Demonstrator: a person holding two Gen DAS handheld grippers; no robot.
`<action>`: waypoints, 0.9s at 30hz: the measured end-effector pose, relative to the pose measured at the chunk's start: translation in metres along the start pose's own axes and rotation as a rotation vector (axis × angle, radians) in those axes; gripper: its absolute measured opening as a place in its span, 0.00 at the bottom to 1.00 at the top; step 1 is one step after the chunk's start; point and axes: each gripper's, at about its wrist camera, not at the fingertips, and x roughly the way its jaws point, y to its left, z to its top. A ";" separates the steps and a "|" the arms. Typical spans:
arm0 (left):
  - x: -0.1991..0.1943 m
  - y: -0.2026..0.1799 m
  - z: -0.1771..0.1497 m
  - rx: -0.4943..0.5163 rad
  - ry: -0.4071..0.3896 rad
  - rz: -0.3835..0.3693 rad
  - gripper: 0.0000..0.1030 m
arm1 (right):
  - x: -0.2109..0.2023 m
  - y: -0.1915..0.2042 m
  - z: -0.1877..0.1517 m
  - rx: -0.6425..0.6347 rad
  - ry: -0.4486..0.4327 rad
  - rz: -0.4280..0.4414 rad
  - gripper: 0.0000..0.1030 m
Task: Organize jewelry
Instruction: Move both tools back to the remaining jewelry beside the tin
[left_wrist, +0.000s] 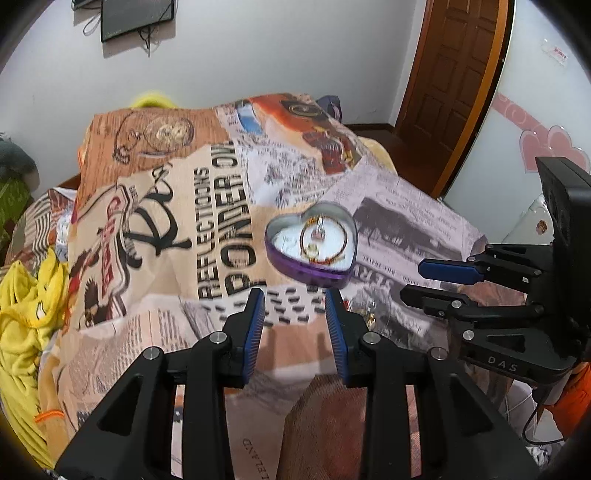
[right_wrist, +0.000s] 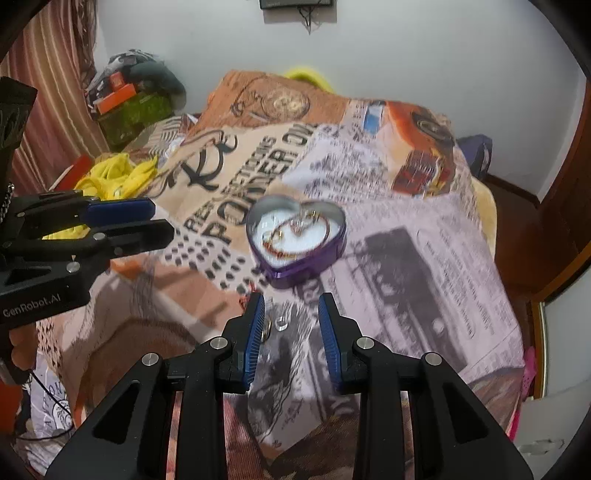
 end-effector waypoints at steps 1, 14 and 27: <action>0.002 0.001 -0.003 -0.004 0.008 -0.002 0.32 | 0.004 0.000 -0.003 0.004 0.012 0.007 0.26; 0.026 0.009 -0.027 -0.053 0.080 -0.027 0.32 | 0.034 0.019 -0.017 -0.003 0.084 0.070 0.26; 0.036 0.004 -0.027 -0.057 0.090 -0.047 0.32 | 0.046 0.022 -0.022 -0.032 0.077 0.088 0.24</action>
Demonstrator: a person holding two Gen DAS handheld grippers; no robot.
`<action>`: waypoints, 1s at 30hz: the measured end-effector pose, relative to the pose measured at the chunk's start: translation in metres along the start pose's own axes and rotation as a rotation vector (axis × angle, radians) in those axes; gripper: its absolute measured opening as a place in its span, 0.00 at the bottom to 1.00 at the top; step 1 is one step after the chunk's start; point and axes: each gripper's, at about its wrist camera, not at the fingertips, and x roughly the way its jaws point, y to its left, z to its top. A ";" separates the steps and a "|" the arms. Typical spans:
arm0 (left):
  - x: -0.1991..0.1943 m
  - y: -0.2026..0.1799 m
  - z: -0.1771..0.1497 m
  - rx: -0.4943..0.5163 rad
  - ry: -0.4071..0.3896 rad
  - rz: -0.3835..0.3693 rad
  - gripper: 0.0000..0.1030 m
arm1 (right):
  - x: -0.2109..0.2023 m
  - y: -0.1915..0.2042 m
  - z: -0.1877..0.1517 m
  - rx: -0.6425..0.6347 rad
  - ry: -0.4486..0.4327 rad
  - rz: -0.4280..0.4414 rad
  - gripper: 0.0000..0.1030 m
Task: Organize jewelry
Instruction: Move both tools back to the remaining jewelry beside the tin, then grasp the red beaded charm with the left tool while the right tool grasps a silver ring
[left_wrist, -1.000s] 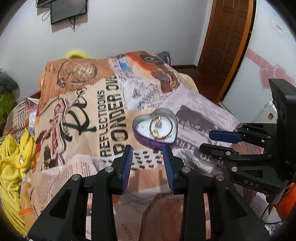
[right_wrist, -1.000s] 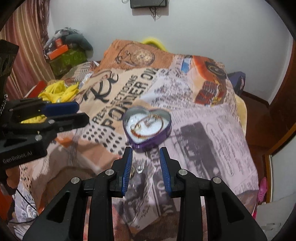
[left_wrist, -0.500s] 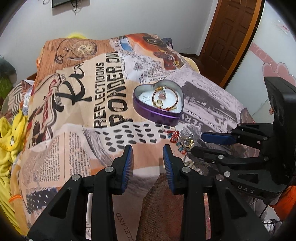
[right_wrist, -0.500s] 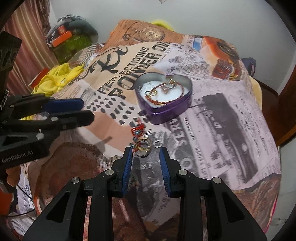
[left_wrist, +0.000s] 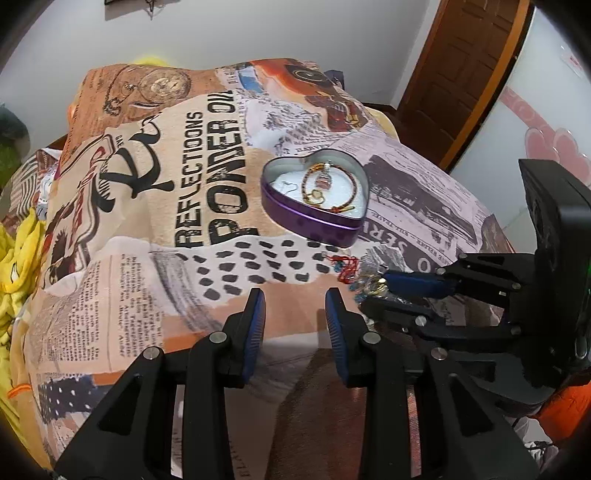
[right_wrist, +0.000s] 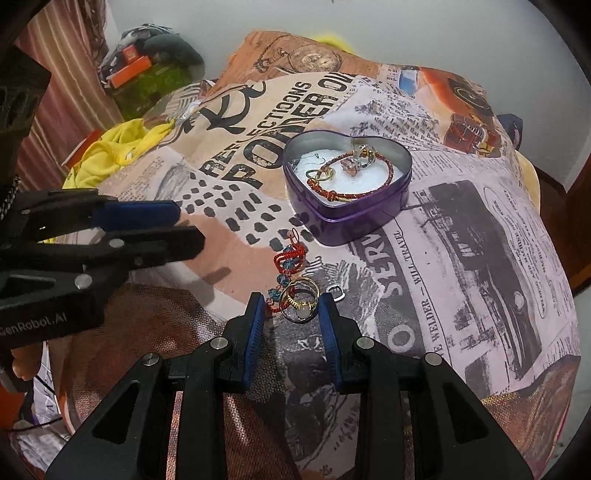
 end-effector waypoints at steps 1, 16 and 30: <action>0.001 -0.003 0.000 0.007 -0.001 -0.001 0.32 | 0.000 0.000 -0.001 -0.006 -0.002 -0.002 0.19; 0.027 -0.029 0.000 0.030 0.056 -0.072 0.32 | -0.026 -0.034 -0.004 0.072 -0.071 -0.040 0.19; 0.037 -0.036 -0.003 0.052 0.059 -0.056 0.05 | -0.033 -0.045 -0.009 0.117 -0.088 -0.037 0.19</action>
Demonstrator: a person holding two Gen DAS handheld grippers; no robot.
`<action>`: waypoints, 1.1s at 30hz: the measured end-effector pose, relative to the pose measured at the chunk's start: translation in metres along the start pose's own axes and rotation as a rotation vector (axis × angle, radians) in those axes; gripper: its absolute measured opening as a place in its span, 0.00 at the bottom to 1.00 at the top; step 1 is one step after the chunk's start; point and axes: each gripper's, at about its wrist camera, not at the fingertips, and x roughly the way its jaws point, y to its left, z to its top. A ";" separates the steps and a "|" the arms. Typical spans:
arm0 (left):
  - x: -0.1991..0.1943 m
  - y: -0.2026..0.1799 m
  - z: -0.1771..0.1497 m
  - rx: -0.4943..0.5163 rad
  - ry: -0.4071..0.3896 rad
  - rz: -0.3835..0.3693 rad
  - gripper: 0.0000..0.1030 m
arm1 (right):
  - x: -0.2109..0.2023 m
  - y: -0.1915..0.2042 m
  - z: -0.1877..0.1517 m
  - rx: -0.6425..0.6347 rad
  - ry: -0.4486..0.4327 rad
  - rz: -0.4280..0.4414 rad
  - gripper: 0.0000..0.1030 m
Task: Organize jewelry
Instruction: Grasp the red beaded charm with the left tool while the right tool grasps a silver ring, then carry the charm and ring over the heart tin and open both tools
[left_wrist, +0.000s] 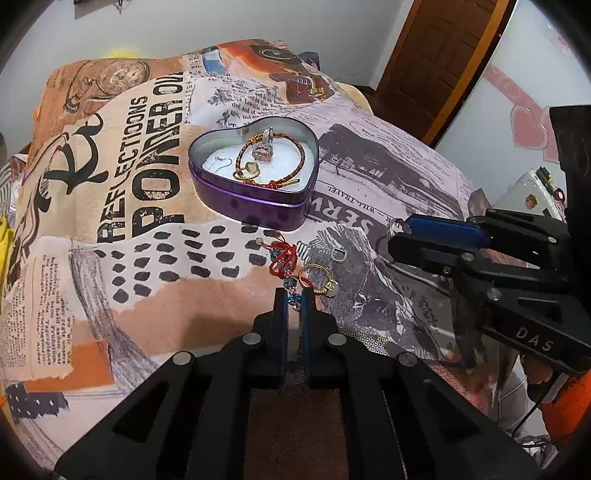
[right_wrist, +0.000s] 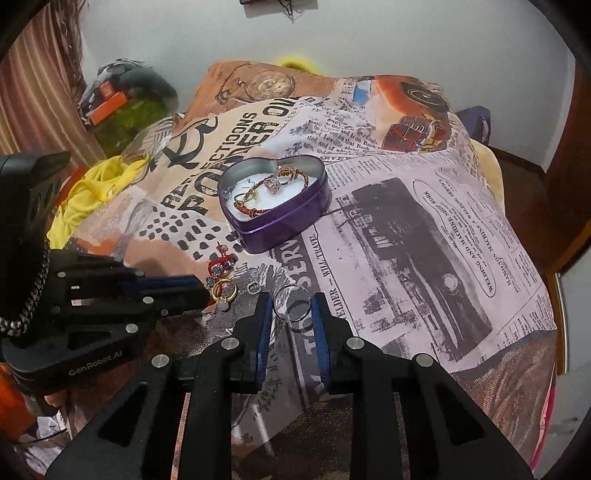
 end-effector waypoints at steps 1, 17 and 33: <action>-0.001 -0.001 0.000 0.003 -0.004 0.004 0.05 | -0.001 0.000 0.000 0.002 -0.002 0.002 0.19; -0.064 0.009 0.017 -0.016 -0.162 0.023 0.05 | -0.019 0.003 0.009 0.003 -0.050 -0.009 0.19; -0.107 0.007 0.059 0.015 -0.319 0.034 0.05 | -0.037 0.008 0.042 -0.010 -0.150 -0.010 0.19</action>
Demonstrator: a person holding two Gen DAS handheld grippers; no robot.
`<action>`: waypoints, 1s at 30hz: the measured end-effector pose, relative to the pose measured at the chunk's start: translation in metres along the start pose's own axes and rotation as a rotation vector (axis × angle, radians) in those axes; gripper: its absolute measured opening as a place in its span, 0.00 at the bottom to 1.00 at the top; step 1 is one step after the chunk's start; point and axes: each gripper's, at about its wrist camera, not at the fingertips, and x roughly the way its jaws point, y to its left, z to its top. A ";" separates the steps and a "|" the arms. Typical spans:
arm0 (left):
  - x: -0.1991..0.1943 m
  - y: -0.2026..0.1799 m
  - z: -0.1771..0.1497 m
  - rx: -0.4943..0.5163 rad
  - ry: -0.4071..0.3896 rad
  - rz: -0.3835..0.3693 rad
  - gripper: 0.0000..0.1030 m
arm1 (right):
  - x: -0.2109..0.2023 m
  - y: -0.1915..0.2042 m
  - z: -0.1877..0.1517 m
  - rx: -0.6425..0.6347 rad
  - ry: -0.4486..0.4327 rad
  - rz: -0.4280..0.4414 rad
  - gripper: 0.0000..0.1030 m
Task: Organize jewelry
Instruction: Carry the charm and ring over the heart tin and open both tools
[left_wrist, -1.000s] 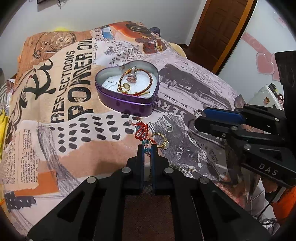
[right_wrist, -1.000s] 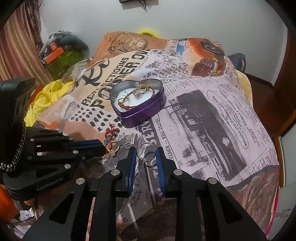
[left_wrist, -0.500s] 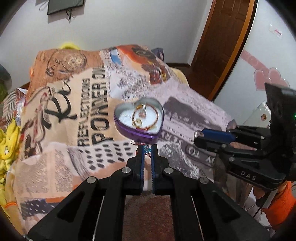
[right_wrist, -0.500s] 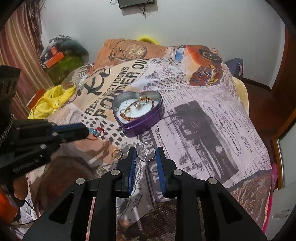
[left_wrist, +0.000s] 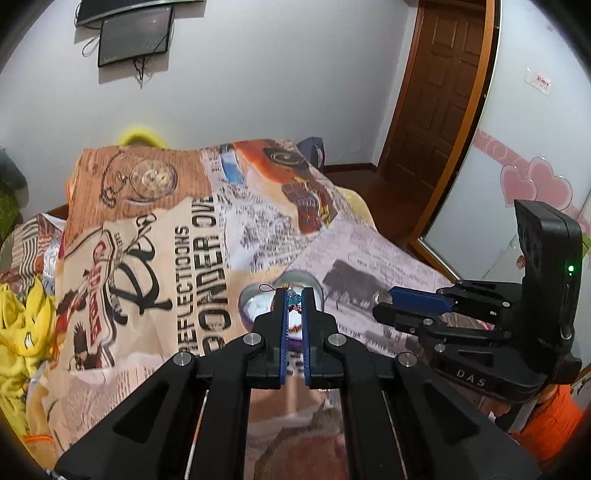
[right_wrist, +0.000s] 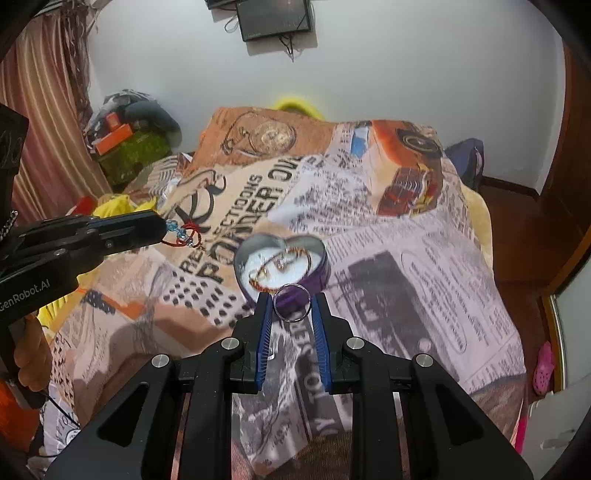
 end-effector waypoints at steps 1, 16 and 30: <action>0.001 0.000 0.003 0.002 -0.007 0.001 0.05 | 0.000 0.000 0.003 -0.001 -0.007 0.001 0.19; 0.048 0.017 0.011 -0.047 0.049 0.010 0.05 | 0.029 -0.001 0.020 -0.008 -0.003 0.028 0.19; 0.090 0.026 0.003 -0.064 0.145 -0.013 0.05 | 0.071 0.002 0.018 -0.019 0.087 0.053 0.19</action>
